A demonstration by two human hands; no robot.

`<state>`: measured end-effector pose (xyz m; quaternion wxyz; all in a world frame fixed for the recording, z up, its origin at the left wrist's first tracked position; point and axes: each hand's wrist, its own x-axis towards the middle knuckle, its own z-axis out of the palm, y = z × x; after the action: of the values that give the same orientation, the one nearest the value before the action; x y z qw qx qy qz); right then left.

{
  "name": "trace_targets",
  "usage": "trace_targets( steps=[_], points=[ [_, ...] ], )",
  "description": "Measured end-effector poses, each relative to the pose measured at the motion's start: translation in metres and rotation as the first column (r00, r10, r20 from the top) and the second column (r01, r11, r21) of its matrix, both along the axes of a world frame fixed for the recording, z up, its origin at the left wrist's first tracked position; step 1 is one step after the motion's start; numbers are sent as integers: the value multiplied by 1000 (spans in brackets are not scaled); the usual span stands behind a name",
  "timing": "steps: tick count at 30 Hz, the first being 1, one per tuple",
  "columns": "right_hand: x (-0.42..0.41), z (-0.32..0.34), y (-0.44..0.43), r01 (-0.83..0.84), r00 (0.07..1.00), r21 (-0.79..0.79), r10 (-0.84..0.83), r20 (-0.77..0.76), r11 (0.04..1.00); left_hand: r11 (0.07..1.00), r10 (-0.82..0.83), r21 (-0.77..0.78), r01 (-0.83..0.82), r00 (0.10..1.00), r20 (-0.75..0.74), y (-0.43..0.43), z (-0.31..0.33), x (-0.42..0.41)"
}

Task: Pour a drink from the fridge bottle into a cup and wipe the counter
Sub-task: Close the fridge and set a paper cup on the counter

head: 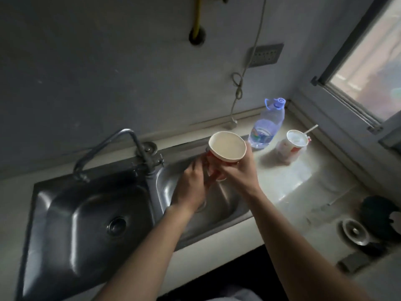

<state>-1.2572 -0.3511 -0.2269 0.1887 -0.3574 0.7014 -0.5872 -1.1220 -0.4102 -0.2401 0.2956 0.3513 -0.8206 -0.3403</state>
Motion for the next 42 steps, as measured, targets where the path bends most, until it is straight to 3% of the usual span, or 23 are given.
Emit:
trace_targets(
  steps=[7, 13, 20, 24, 34, 42],
  points=[
    [90, 6, -39, -376, 927, 19, 376, 2, 927, 935, 352, -31, -353, 917, 189, 3, 8, 101],
    [203, -5, -48, -644, 764, -15, 643, 54, 765, 774, 603, -91, -626, 687, 404, 34, 2, 204],
    [311, 10, -40, -818, 575, -16, 818, 28, 576, 583, 804, -147, -799, 541, 248, 78, 16, 299],
    [394, 18, -25, -852, 524, 5, 852, 19, 524, 486, 867, -101, -868, 465, 177, 101, 16, 371],
    [608, 15, 10, -899, 438, 11, 894, 95, 439, 396, 917, -127, -910, 384, 108, 148, 15, 573],
    [701, -3, -6, -893, 449, 27, 886, 118, 449, 410, 909, -116, -905, 396, 126, 135, -2, 666]
  ],
)
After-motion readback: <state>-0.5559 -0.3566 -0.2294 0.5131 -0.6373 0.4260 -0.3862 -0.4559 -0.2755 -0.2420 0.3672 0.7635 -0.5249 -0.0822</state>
